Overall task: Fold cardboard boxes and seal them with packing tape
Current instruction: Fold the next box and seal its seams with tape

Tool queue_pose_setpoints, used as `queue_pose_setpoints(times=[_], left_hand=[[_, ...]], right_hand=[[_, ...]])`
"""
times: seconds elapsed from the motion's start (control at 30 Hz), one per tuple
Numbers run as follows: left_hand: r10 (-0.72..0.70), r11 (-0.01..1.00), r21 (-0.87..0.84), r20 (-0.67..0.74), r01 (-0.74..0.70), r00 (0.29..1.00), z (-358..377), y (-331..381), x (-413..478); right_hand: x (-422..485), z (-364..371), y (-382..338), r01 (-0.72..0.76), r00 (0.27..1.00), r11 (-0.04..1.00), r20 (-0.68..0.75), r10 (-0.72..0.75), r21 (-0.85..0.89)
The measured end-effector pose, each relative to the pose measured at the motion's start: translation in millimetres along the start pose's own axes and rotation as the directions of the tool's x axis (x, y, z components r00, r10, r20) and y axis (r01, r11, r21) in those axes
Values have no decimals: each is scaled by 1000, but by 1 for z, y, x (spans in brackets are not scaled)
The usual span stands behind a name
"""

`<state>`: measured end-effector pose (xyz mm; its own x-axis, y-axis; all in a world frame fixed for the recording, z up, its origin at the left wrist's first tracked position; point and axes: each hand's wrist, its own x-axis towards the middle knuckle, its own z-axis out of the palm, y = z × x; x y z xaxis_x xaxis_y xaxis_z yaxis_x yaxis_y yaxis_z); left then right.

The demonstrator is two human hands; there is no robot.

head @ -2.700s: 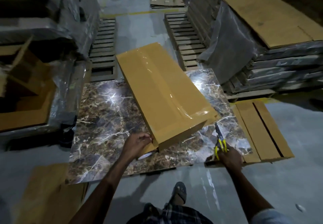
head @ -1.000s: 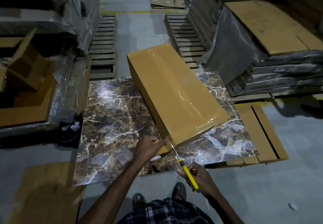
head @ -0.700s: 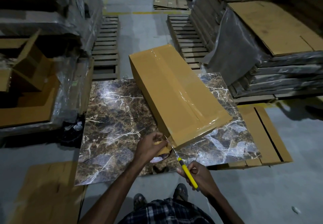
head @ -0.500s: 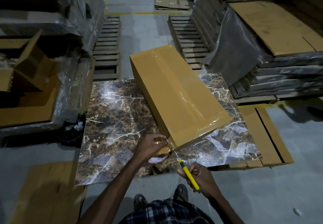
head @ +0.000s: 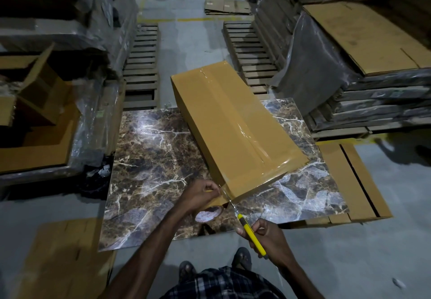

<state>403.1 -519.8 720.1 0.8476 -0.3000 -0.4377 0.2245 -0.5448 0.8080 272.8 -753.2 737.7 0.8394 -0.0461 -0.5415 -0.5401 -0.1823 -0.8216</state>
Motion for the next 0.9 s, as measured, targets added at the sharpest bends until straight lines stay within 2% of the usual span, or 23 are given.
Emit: queue_pose_setpoints(times=[0.33,0.47,0.57,0.73,0.9], left_hand=[[-65,997,32,17,64,998,-4,4,6],[-89,992,97,68,83,994,-11,10,12],[-78,971,233,81,57,994,-15,7,7],[-115,979,172,28,108,993,-17,-14,-9],[-103,973,213,40,92,994,-15,-22,-17]], right_hand=[[0,-7,-13,-62,998,997,10,61,53],[4,-10,-15,-88,996,996,9,88,-21],[11,-16,-12,-127,992,990,-18,126,-53],[13,-19,-17,-74,997,982,1,76,-174],[13,-12,-22,14,994,842,-81,-68,-540]])
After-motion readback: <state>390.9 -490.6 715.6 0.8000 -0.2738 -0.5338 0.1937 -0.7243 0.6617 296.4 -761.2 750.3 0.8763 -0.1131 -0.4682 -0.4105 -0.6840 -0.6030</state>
